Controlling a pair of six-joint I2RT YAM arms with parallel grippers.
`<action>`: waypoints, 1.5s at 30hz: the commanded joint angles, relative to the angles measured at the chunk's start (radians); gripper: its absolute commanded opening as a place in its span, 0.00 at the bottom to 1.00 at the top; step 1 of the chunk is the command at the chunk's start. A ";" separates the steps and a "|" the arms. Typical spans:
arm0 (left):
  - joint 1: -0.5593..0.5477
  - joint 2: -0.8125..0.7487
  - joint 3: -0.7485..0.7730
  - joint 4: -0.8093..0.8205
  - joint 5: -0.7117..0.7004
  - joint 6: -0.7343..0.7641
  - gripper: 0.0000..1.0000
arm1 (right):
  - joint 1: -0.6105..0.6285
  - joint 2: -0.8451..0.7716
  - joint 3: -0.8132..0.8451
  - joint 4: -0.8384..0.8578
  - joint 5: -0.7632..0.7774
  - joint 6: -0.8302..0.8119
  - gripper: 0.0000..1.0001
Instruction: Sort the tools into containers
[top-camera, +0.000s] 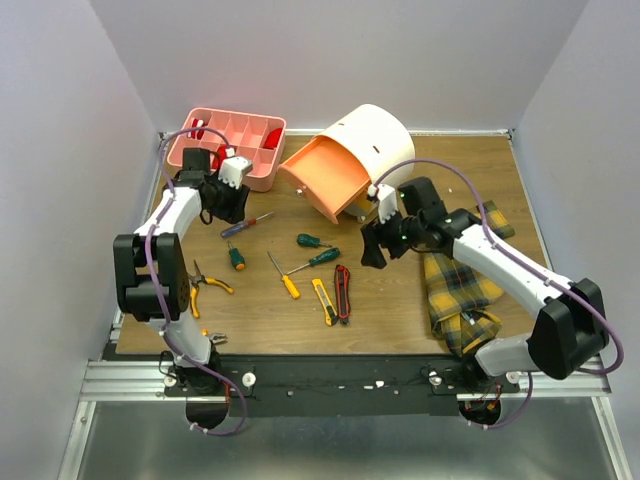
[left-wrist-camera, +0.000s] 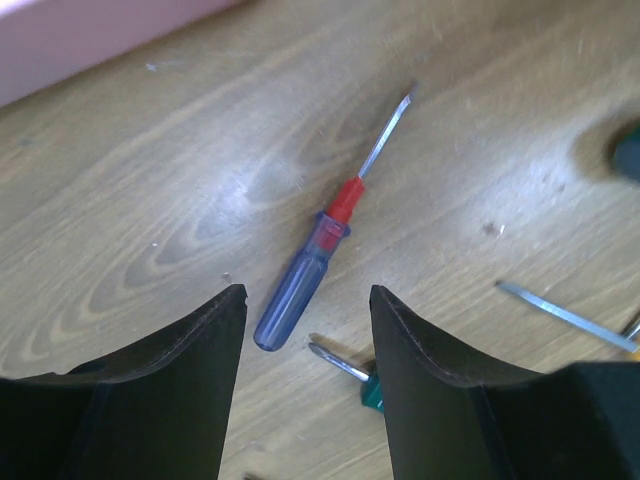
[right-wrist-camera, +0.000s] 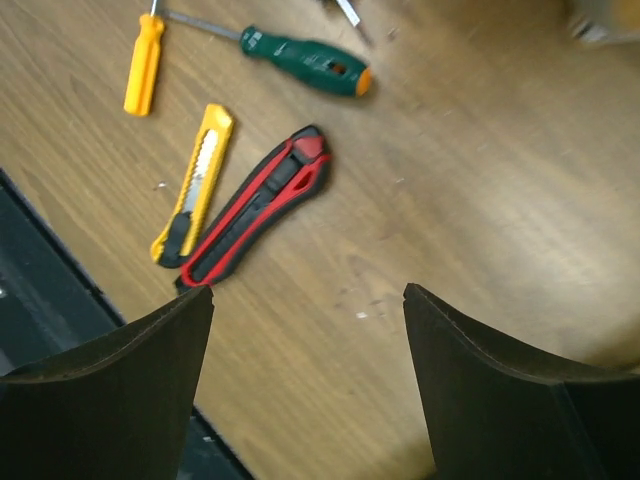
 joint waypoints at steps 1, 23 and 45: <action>-0.004 -0.104 -0.012 0.128 -0.077 -0.276 0.63 | 0.045 0.029 -0.036 -0.012 0.150 0.227 0.84; -0.002 -0.469 -0.265 0.258 -0.482 -0.544 0.67 | 0.369 0.235 -0.061 0.060 0.466 0.741 0.85; 0.005 -0.641 -0.360 0.263 -0.445 -0.581 0.69 | 0.432 0.326 -0.124 0.028 0.538 0.653 0.31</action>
